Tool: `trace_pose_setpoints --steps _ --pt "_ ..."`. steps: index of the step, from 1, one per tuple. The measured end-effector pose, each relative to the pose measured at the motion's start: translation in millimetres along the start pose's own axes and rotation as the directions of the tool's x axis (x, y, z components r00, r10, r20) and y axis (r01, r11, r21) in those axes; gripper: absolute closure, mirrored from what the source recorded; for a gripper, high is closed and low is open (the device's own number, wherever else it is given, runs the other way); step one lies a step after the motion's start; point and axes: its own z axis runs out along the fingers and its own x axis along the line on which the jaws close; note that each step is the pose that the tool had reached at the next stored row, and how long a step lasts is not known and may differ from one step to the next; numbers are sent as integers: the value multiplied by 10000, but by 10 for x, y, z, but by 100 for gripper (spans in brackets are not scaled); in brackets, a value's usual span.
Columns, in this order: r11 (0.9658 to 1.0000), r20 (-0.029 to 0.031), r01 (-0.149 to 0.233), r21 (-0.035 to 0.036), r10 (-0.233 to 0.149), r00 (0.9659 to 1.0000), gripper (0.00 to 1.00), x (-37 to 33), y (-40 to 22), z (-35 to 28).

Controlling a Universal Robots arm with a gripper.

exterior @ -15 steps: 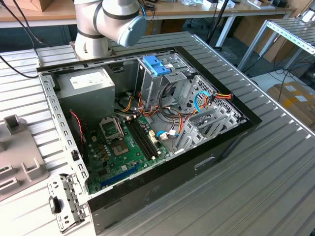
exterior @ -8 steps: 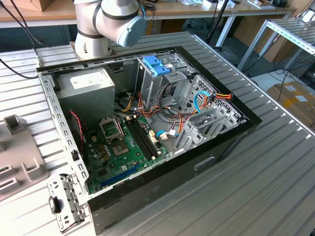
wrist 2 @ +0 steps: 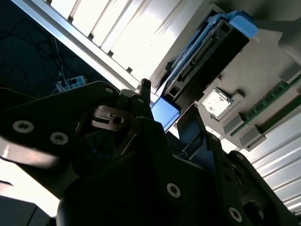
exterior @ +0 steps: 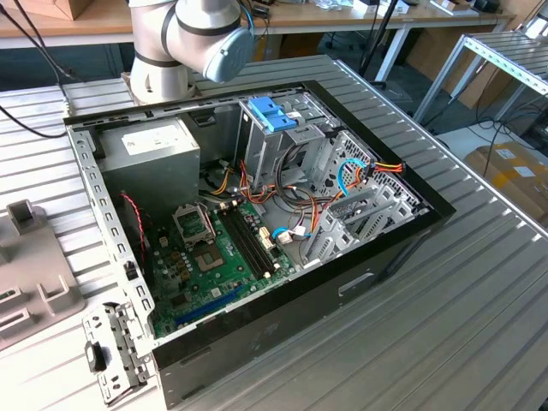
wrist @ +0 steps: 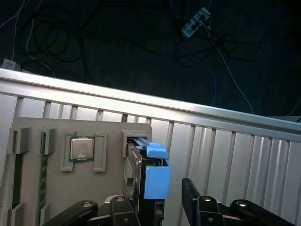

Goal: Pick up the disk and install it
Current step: 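Pick up the disk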

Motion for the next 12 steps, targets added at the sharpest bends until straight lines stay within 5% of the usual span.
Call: trace_pose_setpoints --steps 12 --pt "10000 -33 -1 -5 1 10000 49 59 32 185"
